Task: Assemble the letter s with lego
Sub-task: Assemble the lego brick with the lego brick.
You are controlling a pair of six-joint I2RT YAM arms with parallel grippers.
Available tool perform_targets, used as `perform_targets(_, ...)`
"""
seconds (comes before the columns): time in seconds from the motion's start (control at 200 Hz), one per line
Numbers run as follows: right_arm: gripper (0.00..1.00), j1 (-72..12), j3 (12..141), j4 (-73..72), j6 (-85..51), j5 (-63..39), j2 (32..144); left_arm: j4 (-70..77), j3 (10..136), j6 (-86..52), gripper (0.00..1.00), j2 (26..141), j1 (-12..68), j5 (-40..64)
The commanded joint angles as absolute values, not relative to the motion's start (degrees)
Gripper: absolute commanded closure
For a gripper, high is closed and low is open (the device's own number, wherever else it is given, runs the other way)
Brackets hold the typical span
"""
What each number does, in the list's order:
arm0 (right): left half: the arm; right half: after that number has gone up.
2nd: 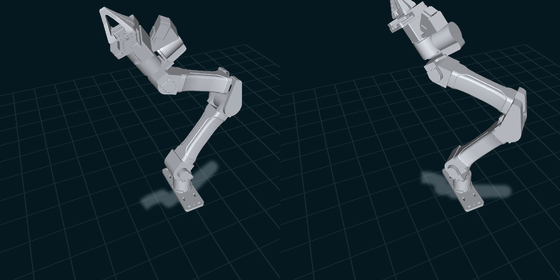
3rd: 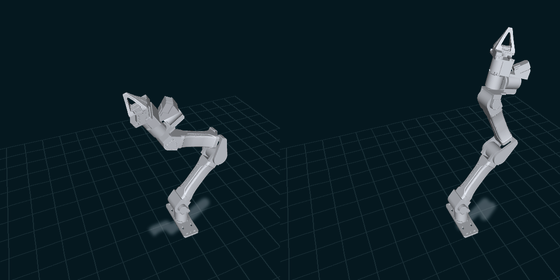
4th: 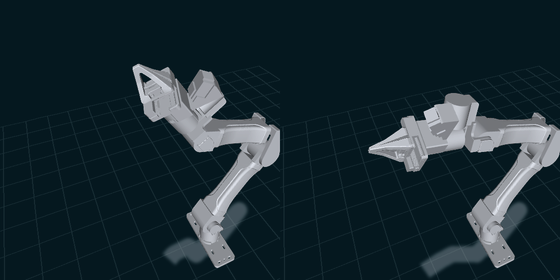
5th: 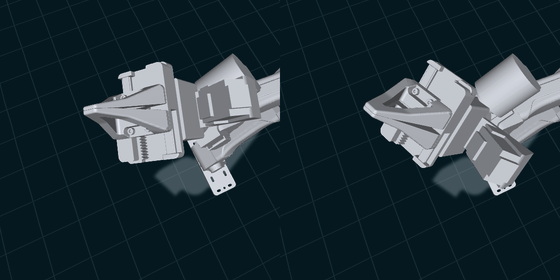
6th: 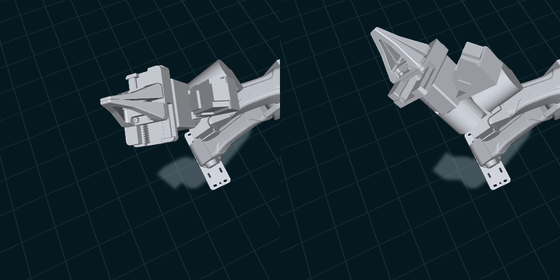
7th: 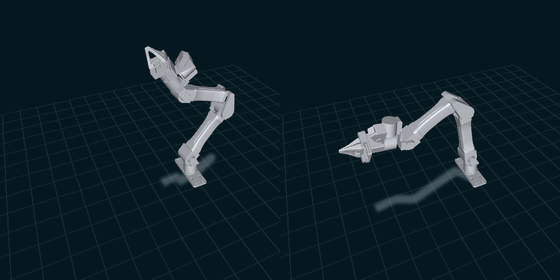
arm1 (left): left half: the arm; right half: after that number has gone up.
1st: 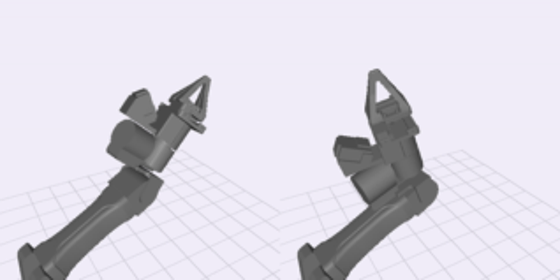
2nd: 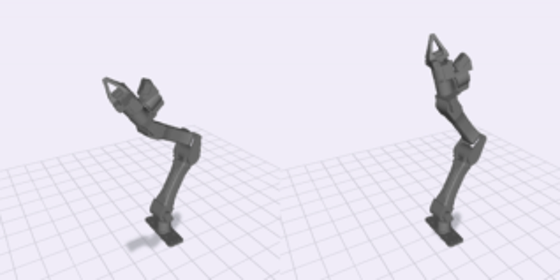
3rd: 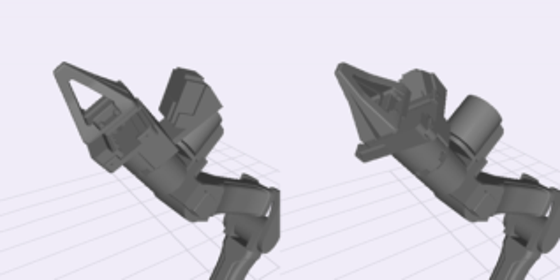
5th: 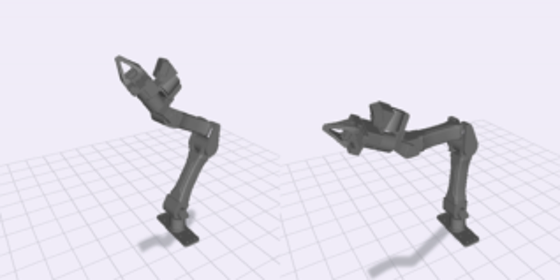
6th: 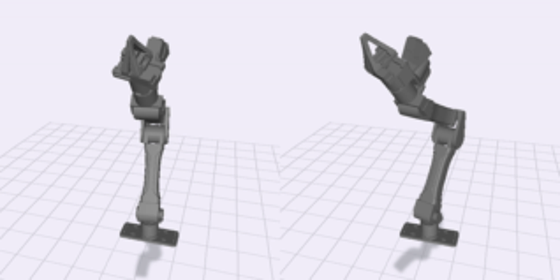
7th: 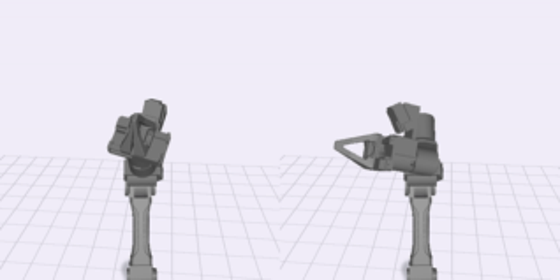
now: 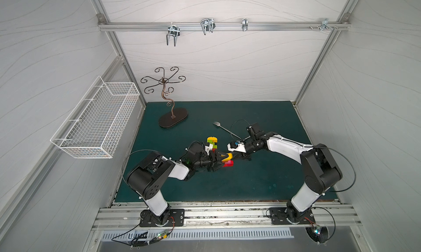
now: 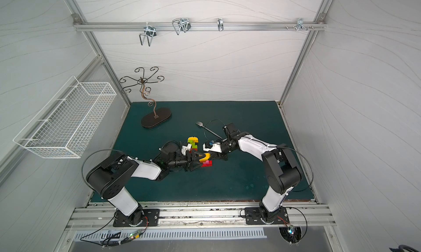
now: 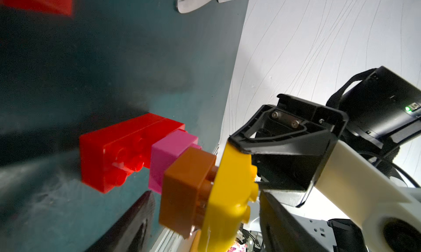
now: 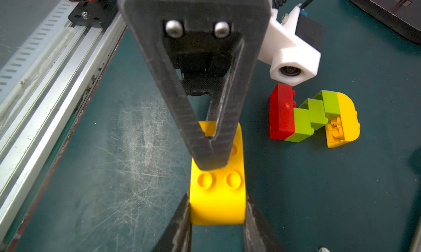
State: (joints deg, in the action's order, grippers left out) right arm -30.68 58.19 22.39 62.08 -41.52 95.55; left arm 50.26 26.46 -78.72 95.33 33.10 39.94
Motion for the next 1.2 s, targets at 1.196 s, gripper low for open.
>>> perform_targets(1.196,1.0,-32.1,58.4,25.1,61.2,-35.1,94.1,57.7,27.5,-79.8,0.47,99.4,33.1,41.4)
